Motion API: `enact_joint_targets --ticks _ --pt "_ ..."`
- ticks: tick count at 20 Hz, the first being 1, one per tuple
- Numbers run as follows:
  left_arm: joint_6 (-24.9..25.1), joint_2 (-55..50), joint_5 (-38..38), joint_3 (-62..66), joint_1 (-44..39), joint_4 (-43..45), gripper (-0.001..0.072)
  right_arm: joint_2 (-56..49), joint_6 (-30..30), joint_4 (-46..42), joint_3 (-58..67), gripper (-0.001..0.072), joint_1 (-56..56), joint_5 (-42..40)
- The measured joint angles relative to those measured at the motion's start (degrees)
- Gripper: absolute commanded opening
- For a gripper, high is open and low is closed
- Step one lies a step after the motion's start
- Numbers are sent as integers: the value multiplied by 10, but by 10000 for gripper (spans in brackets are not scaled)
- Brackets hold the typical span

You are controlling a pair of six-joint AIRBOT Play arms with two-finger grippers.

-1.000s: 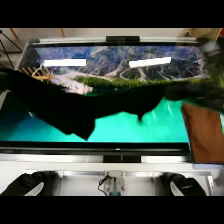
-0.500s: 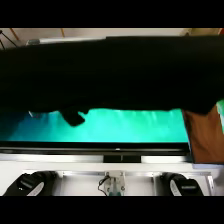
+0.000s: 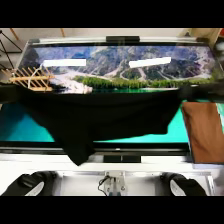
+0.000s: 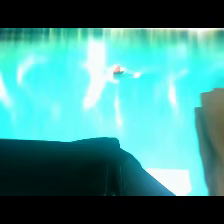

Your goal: Fold the shirts.

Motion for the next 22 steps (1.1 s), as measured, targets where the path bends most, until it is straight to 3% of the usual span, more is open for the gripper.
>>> enact_joint_targets --ticks 7,8,9,10,11,13,14,15,16,19,22 --pt "-109 -199 205 -63 82 -74 49 -235 9 233 -43 68 1 -282" --pt "-117 -228 225 -65 89 -96 117 -256 9 257 -44 98 2 -300" --pt "-123 -254 240 -66 93 -121 312 -274 9 275 -45 263 2 -313" --pt "-127 -276 249 -68 96 -144 563 -286 9 291 -46 466 2 -325" --pt "-128 -292 254 -68 99 -165 649 -294 6 302 -45 493 0 -332" --pt "-107 -314 247 -57 111 -194 645 -295 -13 311 -37 494 -15 -327" --pt "-77 -321 222 -46 122 -202 570 -289 -27 307 -30 493 -28 -309" --pt "-45 -325 190 -34 135 -211 434 -281 -38 294 -24 494 -43 -286" --pt "-7 -329 147 -23 153 -215 402 -272 -45 274 -20 494 -60 -256" --pt "73 -333 23 -23 209 -222 406 -255 -60 203 -14 494 -118 -139" --pt "123 -329 -22 -77 237 -263 406 -248 -67 159 -29 493 -156 -42"
